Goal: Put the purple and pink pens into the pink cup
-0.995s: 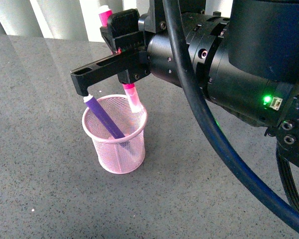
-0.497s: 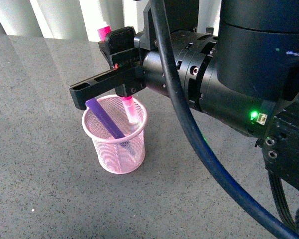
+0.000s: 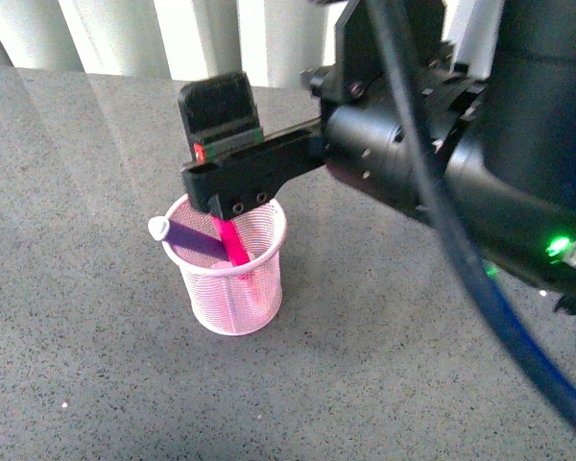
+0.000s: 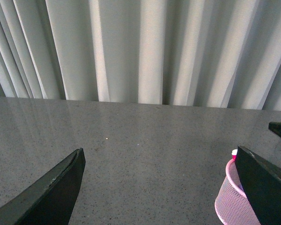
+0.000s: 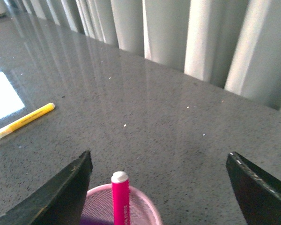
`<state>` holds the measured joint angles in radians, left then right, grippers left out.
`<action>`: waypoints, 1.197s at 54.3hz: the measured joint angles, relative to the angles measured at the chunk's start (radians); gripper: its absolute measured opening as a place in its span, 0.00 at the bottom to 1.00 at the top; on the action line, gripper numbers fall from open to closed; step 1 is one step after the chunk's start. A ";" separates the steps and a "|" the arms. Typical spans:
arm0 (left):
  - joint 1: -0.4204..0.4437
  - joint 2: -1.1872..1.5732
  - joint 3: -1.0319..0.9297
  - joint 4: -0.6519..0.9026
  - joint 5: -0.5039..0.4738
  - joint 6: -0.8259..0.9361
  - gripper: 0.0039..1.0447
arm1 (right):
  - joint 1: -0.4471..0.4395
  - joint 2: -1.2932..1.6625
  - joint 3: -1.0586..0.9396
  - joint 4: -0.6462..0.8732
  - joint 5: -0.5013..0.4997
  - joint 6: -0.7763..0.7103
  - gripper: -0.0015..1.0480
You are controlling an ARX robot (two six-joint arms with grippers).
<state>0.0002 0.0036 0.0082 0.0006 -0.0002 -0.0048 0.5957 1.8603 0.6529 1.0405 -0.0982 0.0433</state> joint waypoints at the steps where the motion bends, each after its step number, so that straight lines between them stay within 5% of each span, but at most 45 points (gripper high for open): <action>1: 0.000 0.000 0.000 0.000 0.000 0.000 0.94 | -0.007 -0.016 -0.005 -0.006 0.003 0.000 0.89; 8: 0.000 0.000 0.000 0.000 0.000 0.000 0.94 | -0.061 -0.137 -0.037 -0.080 0.077 0.002 0.93; 22: 0.000 0.000 0.000 0.000 -0.001 0.000 0.94 | -0.214 -0.351 -0.097 -0.288 0.416 -0.042 0.93; 30: 0.000 0.000 0.000 0.000 0.001 0.000 0.94 | -0.232 -0.362 -0.105 -0.280 0.425 -0.050 0.93; 36: 0.000 0.000 0.000 0.000 -0.001 0.000 0.94 | -0.267 -0.387 -0.241 -0.002 0.394 -0.050 0.70; 58: 0.000 0.000 0.000 0.000 0.000 0.000 0.94 | -0.417 -0.640 -0.503 0.026 0.260 -0.050 0.03; 65: 0.000 0.000 0.000 0.000 0.000 0.000 0.94 | -0.459 -0.743 -0.562 -0.037 0.229 -0.050 0.03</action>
<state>-0.0002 0.0036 0.0082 0.0006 -0.0006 -0.0048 0.1371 1.1175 0.0910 1.0035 0.1310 -0.0067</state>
